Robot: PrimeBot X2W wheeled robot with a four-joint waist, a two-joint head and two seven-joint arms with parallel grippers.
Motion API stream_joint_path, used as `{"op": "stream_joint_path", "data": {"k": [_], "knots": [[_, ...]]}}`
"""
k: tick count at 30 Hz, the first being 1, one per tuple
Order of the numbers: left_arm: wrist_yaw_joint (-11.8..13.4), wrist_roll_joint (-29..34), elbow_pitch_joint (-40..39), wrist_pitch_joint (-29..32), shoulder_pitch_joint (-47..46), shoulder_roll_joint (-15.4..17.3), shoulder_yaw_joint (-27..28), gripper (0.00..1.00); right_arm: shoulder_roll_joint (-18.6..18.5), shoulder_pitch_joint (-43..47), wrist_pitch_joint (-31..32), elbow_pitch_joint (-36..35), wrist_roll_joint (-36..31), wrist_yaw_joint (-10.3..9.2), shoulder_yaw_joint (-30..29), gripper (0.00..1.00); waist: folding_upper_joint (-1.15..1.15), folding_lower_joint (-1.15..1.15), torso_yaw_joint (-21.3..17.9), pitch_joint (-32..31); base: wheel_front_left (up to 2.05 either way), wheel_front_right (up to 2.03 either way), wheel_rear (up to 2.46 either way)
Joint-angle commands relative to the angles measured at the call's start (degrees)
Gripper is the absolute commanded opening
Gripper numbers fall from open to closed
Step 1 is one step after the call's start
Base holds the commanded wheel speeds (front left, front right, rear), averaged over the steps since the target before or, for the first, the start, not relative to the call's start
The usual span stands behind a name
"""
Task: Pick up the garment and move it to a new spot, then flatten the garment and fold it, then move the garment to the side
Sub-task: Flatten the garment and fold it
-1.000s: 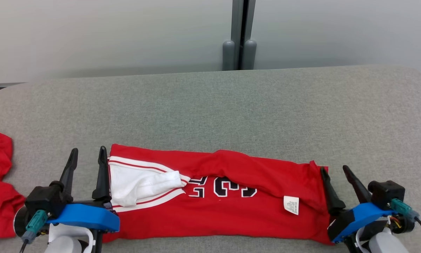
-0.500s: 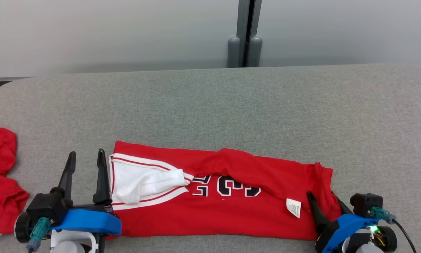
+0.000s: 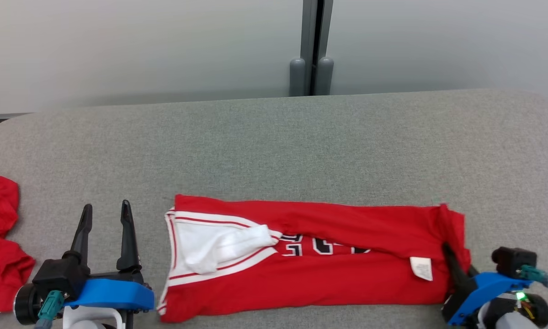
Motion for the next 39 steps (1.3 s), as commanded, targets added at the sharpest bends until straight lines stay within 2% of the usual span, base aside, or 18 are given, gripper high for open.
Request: {"op": "stream_joint_path", "data": {"k": [1, 8, 12, 18, 31, 39], "knots": [[-0.5, 0.6, 0.0, -0.3, 0.7, -0.3, 0.7, 1.00, -2.6, -0.9, -0.4, 0.6, 0.4, -0.04, -1.5, 0.00, 0.00, 0.00, -0.2, -0.3, 0.00, 0.00, 0.00], [-1.4, 1.5, 0.2, -0.3, 1.0, -1.3, 2.1, 1.00, -10.0, -2.5, 0.5, 1.8, -0.3, -0.03, -5.4, 0.00, 0.00, 0.00, -0.6, -0.7, 0.00, 0.00, 0.00], [-1.8, 1.9, 0.2, -0.3, 1.4, -1.5, 3.2, 1.00, -10.7, -3.5, 1.4, 0.4, -1.2, -0.02, -4.9, 0.00, 0.00, 0.00, -0.9, -0.7, 0.00, 0.00, 0.00], [-2.1, 2.3, 0.2, -0.3, 1.6, -1.9, 3.8, 1.00, -8.8, -4.0, 1.7, -2.7, -2.3, -0.01, -3.4, 0.00, 0.00, 0.00, -1.2, -0.9, 0.00, 0.00, 0.00], [-2.6, 2.9, 1.0, -0.3, 0.7, -2.5, 3.9, 1.00, 1.0, -0.8, 5.2, -17.2, -4.3, -0.01, 5.0, 0.00, 0.00, 0.00, -0.5, -0.8, 0.00, 0.00, 0.00], [-2.8, 2.9, 1.5, -0.3, -0.1, -2.7, 3.1, 1.00, 5.9, -1.9, 7.0, -20.2, -4.2, -0.01, 10.4, 0.00, 0.00, 0.00, 0.7, -0.3, 0.00, 0.00, 0.00]]}}
